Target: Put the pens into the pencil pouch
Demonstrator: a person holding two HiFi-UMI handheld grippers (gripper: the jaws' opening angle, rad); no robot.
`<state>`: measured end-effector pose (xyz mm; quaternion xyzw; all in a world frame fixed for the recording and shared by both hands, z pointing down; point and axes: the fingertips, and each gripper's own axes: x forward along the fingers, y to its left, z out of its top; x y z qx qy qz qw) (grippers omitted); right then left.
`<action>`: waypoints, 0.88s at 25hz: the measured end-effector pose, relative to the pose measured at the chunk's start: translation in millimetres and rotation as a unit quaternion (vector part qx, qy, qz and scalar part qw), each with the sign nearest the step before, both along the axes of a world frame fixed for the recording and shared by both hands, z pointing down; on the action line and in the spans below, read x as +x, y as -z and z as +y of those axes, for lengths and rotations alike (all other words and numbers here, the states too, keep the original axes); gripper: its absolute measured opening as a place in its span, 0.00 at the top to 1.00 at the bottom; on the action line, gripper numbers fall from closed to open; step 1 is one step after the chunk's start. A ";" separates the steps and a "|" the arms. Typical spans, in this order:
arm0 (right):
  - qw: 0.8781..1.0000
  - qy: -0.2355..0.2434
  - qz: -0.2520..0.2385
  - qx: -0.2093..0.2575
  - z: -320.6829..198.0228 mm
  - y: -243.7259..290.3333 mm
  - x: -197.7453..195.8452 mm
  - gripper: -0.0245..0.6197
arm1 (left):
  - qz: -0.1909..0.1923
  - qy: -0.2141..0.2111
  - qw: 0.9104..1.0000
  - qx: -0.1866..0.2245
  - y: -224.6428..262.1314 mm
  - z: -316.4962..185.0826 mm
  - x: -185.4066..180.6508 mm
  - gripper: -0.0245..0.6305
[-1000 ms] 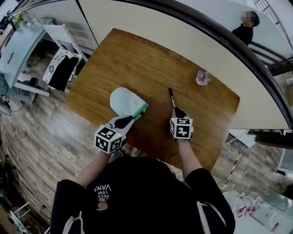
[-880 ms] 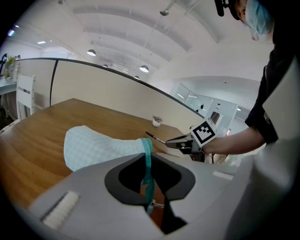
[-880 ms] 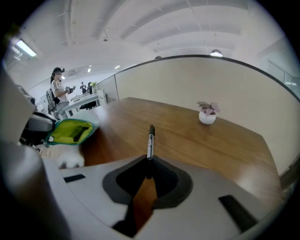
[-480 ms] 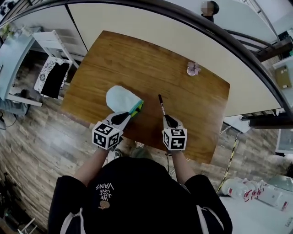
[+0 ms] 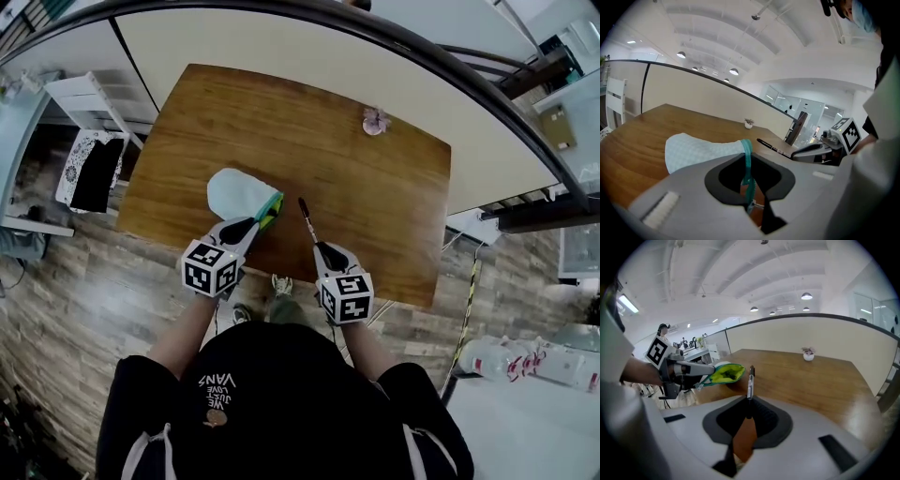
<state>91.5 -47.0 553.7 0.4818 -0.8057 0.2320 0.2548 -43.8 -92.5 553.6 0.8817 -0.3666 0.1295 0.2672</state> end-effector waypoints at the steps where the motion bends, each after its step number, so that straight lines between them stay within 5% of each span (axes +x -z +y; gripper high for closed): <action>1: 1.000 0.006 -0.003 0.000 4.7 2.0 -4.9 0.90 | 0.000 -0.004 1.000 0.003 2.1 0.1 1.0 0.89; 22: 0.987 0.155 0.035 -0.008 9.2 8.8 -79.5 0.90 | 0.029 -0.087 0.996 0.021 24.1 36.0 30.7 0.89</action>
